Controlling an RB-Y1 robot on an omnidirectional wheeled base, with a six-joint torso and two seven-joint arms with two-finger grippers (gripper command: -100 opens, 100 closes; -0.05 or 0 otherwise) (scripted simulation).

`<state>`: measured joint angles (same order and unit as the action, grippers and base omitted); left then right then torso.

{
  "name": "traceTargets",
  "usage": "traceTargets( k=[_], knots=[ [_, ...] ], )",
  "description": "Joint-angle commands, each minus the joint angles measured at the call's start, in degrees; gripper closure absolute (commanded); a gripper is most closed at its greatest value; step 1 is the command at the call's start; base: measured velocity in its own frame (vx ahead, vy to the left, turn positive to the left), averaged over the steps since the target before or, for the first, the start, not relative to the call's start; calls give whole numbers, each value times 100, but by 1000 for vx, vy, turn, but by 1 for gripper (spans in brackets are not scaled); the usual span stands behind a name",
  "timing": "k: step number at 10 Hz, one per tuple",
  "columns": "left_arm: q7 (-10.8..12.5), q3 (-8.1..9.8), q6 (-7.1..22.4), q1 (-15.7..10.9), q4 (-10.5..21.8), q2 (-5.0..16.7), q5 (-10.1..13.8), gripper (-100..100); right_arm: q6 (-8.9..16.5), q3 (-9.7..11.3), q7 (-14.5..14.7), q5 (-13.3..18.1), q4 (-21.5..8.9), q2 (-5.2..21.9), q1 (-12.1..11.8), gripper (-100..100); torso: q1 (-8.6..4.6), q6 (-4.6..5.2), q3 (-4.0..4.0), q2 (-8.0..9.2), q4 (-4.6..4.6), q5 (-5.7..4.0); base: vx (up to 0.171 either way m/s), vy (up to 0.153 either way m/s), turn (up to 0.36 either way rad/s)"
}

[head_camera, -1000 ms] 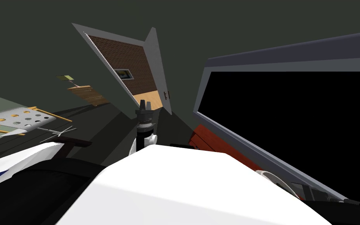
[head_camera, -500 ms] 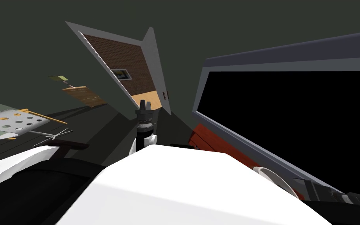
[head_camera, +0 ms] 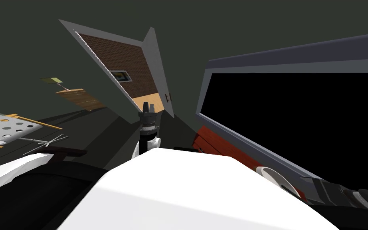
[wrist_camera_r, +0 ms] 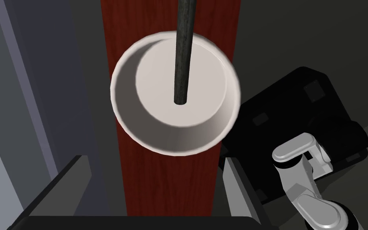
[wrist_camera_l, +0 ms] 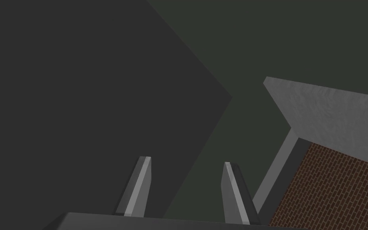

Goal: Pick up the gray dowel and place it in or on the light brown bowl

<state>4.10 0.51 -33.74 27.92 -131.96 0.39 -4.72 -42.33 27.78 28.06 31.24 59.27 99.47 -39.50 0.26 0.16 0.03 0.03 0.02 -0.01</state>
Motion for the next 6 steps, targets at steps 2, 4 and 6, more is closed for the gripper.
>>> traceTargets(
  k=[2,4,6],
  knots=[
    [0,0,0,0,0,0,0,0,1,0,1,1,-1,-2,0,0,-2,0,-1,-1,0,0,0,0,0],
    [0,0,0,0,0,0,0,0,1,0,1,1,-1,-2,0,0,-4,0,-1,-2,-1,-1,0,0,0],
    [0,0,0,0,0,0,0,0,1,0,1,1,-1,-2,0,0,-4,0,-2,-3,-1,-1,0,0,0]
  ],
)
